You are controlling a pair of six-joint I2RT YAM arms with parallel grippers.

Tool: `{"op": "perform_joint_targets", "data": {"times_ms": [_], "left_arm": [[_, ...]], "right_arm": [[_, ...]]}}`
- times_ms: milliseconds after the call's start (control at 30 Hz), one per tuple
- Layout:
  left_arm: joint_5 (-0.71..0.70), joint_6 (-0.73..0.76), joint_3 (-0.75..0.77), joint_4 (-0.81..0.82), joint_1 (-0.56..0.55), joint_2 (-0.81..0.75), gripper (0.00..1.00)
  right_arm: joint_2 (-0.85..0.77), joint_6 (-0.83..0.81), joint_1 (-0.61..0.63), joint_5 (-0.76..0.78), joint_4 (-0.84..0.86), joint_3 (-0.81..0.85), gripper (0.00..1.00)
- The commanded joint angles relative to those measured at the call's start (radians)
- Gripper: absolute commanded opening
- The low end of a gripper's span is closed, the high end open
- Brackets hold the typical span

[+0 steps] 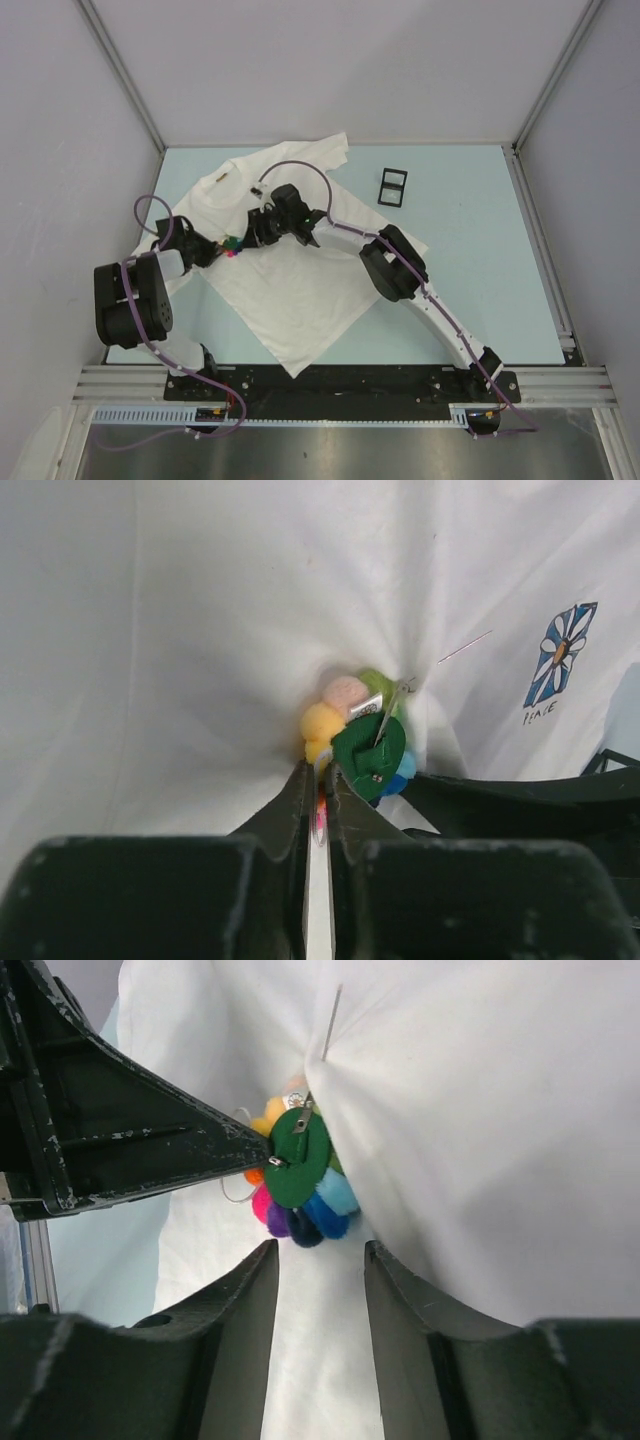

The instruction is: Remove the brooch from the garment

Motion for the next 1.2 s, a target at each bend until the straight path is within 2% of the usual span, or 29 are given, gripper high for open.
{"op": "perform_joint_targets", "data": {"times_ms": [0,67,433,667,867,1167], "left_arm": [[0.004,0.021,0.022,-0.039,0.002,-0.01,0.07],[0.005,0.031,0.027,-0.054,0.001,-0.021,0.0],[0.054,0.061,0.026,-0.152,0.002,-0.119,0.0],[0.088,0.064,0.026,-0.157,0.002,-0.121,0.0],[0.108,0.05,-0.022,-0.148,0.002,-0.159,0.0],[0.125,0.03,-0.082,-0.183,-0.001,-0.2,0.0]], "right_arm": [[-0.075,0.009,-0.029,0.0,0.037,-0.034,0.48],[-0.066,0.012,-0.033,-0.006,0.042,-0.025,0.51],[0.019,0.197,-0.033,-0.117,0.129,0.033,0.66],[0.042,0.329,-0.034,-0.181,0.183,0.022,0.69],[0.04,0.327,-0.034,-0.174,0.174,0.01,0.7],[-0.107,0.167,-0.046,-0.102,0.151,-0.133,0.7]]}}
